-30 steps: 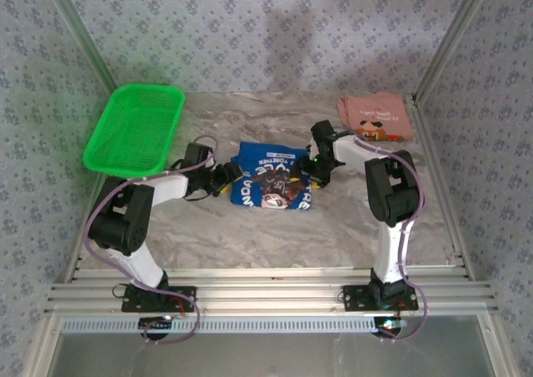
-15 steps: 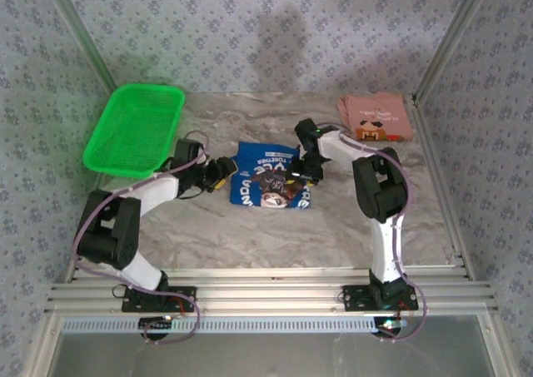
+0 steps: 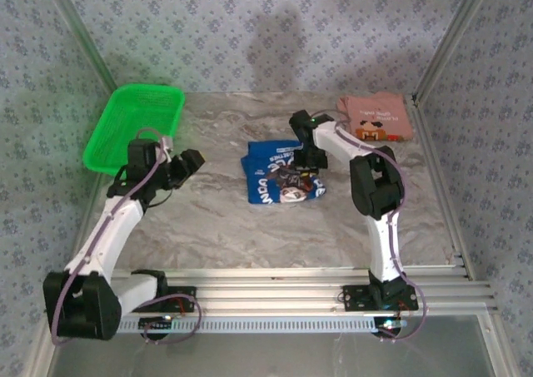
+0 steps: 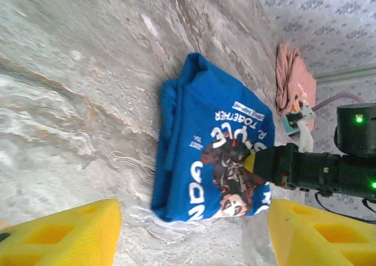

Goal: Fold and stack the t-shirts

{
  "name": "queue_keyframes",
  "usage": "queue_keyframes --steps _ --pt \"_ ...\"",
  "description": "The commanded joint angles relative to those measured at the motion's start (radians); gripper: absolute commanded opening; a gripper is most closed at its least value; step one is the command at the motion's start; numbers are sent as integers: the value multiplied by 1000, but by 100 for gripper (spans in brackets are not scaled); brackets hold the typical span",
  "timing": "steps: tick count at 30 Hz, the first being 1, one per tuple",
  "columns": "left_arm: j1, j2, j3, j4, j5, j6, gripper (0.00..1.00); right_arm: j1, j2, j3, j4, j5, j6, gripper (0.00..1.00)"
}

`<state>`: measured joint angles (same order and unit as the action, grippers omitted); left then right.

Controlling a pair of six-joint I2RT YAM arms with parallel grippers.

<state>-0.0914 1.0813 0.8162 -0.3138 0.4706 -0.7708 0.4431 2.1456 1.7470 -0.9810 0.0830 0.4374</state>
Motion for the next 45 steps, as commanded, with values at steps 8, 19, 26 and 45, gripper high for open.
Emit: queue_keyframes --steps 8,19,26,45 --pt "70 -47 41 -151 11 114 67 57 24 309 -72 479 -259 0" --pt "70 -32 -20 -127 -9 118 67 -60 139 567 44 516 -475 0" --pt "70 -58 -42 -125 -48 123 67 -185 130 610 137 483 -512 0" --pt "71 -125 206 -280 -104 165 69 -375 102 646 145 218 -492 0"
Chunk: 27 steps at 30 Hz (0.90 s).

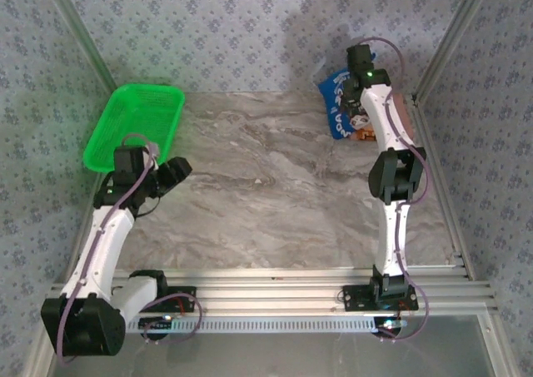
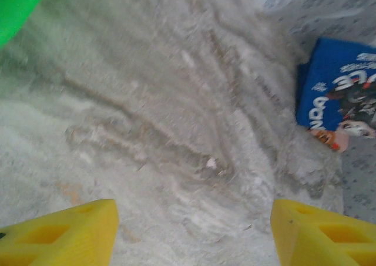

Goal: Fold and stack the t-shirts

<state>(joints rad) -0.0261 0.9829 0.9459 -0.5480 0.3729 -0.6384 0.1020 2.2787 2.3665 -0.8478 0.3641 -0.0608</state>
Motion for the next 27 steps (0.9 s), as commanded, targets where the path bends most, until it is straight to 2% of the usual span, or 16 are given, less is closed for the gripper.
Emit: queue_keyframes --steps 1,6,10,18,22,23,25,27 --pt "6 -27 102 -59 -4 47 69 -45 -34 16 18 -88 10 0" --pt "8 -8 307 -205 -37 169 70 -100 -39 2 25 -125 35 0" --pt "8 -11 430 -236 -64 185 72 -142 -38 -5 27 -158 39 0" --pt "7 -44 495 -244 -100 163 74 -229 6 -24 46 -241 80 0" --pt "8 -56 520 -322 -137 178 74 -264 55 -12 65 -247 97 9" --pt "8 -62 527 -338 -138 176 74 -274 76 0 67 -229 112 21" --pt "8 -71 550 -367 -132 171 74 -290 114 32 58 -172 141 55" --pt "8 -77 576 -408 -135 164 75 -304 137 59 50 -157 171 68"
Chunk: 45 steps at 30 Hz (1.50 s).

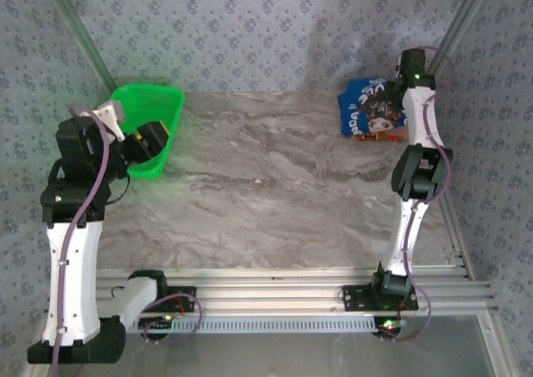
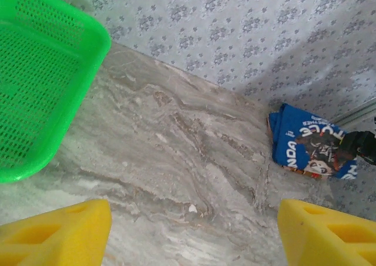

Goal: Fold and stack the t-shirts

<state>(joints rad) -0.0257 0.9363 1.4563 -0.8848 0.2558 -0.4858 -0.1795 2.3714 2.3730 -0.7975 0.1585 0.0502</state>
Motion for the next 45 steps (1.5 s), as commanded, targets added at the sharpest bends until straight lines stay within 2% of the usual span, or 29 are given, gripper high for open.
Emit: queue_keyframes --steps 1,5,7,8,9,12,14,16,19,21,25,27,30,32,35,36,37,39,41,43,44,45 --pt "7 -33 74 -84 -13 8 76 -27 48 62 -11 55 80 71" --pt "7 -63 43 -86 6 -14 77 -22 -15 39 -25 92 103 80" --pt "7 -92 -16 -39 18 -35 77 -9 -104 -44 -5 93 103 86" --pt "7 -110 -65 1 29 -45 78 3 -171 -118 23 103 97 97" --pt "7 -130 -115 44 37 -56 78 19 -240 -211 65 100 77 100" --pt "7 -189 -276 158 20 -83 85 79 -481 -488 138 93 52 100" --pt "7 -225 -372 226 -18 -90 99 122 -642 -678 163 48 58 100" --pt "9 -251 -460 275 -76 -60 100 171 -829 -896 214 27 85 100" --pt "11 -257 -577 313 -214 3 100 249 -1155 -1316 373 3 161 100" --pt "13 -257 -679 397 -308 49 100 271 -1343 -1584 510 8 190 100" --pt "18 -240 -890 699 -427 166 100 266 -1527 -1894 717 82 123 100" --pt "18 -224 -1019 919 -462 238 100 247 -1547 -2009 902 78 95 100" --pt "21 -162 -1175 1222 -474 323 100 220 -1453 -2094 1096 123 107 100" --pt "29 -72 -1225 1357 -457 346 100 218 -1355 -2142 1271 160 111 100" --pt "40 128 -1213 1509 -415 335 100 213 -1202 -2172 1567 112 75 100" --pt "42 213 -1210 1576 -412 332 100 212 -1141 -2135 1580 87 34 100" --pt "43 280 -1200 1645 -425 323 100 221 -1116 -2085 1518 88 -5 100" --pt "50 361 -1125 1611 -397 381 98 221 -1026 -2074 1629 87 -77 100" --pt "69 464 -1130 1747 -364 393 100 157 -941 -2070 1683 48 -18 100" --pt "97 576 -1136 1854 -303 382 98 131 -833 -2083 1830 -9 -8 100" --pt "97 611 -1116 1871 -270 396 98 151 -830 -2054 1773 -16 -36 100" --pt "97 594 -1079 1756 -245 406 98 152 -862 -2009 1631 -4 -29 100"
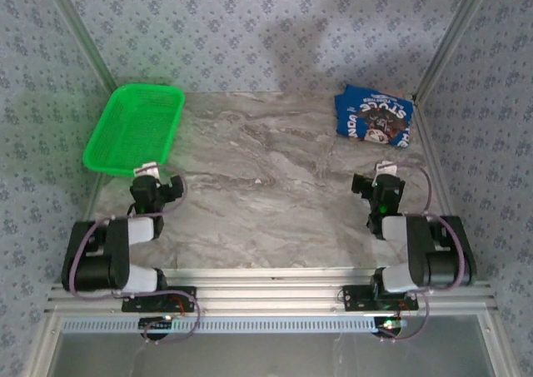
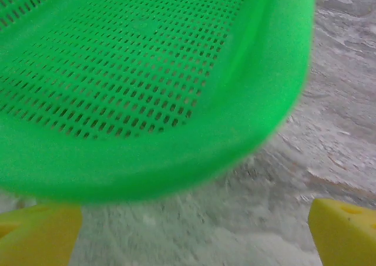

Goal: Fold and stack the t-shirts

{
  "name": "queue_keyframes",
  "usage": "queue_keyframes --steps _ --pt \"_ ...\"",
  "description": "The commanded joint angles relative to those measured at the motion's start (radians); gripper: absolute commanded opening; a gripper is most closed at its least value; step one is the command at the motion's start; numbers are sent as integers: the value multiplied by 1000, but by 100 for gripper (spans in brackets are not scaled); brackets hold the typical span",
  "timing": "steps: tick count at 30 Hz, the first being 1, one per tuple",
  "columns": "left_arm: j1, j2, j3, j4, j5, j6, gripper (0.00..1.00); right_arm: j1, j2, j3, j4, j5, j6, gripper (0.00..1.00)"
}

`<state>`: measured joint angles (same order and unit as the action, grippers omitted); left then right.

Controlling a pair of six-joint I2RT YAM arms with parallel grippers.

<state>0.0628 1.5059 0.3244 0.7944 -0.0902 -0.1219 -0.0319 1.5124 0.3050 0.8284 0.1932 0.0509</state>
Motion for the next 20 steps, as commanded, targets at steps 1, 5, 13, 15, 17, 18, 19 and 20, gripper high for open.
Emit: queue_keyframes --steps 1,5,13,15,17,18,19,20 --pt "9 17 60 59 100 44 100 -2 13 53 46 -49 -26 100" --pt "6 30 60 81 93 46 100 20 14 56 49 -24 -47 100" --pt "-11 26 69 54 65 57 100 5 10 86 -18 -149 -73 100" --pt "-15 27 71 50 60 60 100 -4 12 89 -24 -165 -68 100" --pt "-19 28 73 48 55 61 100 -14 15 89 -20 -191 -66 100" --pt "-19 27 74 49 53 61 100 -15 15 90 -23 -194 -65 100" --pt "-19 29 73 48 53 61 100 -18 12 87 -19 -198 -64 100" --pt "-20 27 73 49 53 63 100 -18 11 84 -13 -201 -65 100"
